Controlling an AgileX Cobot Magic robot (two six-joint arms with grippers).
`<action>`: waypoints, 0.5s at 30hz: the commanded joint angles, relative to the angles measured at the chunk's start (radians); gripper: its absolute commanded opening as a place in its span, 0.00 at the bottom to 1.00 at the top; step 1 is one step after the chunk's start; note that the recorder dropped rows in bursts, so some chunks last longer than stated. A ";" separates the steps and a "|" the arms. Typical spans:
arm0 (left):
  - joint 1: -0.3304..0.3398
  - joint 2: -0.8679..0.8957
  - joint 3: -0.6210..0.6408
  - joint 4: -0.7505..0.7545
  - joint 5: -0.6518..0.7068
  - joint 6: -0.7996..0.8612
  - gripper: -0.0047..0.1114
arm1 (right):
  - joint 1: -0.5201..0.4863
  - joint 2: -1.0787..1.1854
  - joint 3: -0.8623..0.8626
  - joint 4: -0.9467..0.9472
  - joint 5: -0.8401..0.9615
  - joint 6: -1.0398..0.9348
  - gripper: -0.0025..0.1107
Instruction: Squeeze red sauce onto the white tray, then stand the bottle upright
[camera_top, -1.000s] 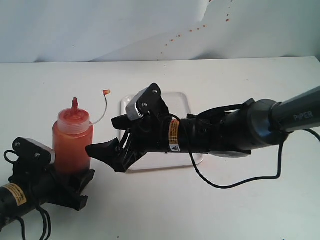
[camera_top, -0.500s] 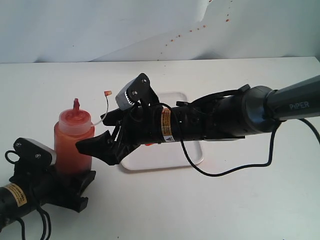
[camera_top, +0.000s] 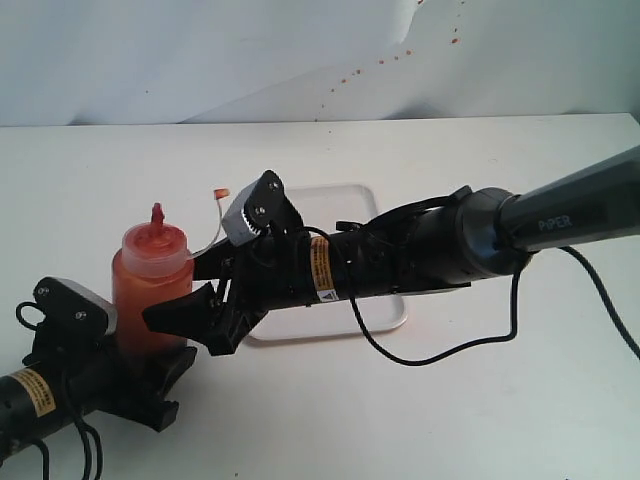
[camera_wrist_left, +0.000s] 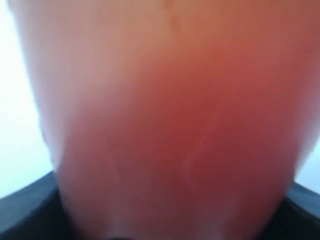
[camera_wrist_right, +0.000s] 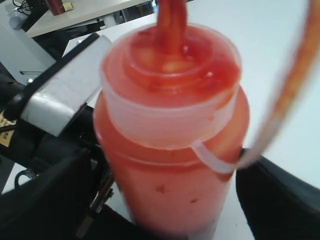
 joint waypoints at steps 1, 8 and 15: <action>-0.002 -0.004 -0.008 0.003 -0.045 0.005 0.04 | 0.032 -0.002 -0.006 -0.013 -0.017 -0.041 0.54; -0.002 -0.004 -0.008 0.003 -0.045 0.003 0.04 | 0.059 -0.002 -0.006 -0.026 -0.007 -0.046 0.27; -0.002 -0.004 -0.008 0.003 -0.052 0.003 0.04 | 0.059 -0.002 -0.006 -0.038 -0.007 -0.081 0.12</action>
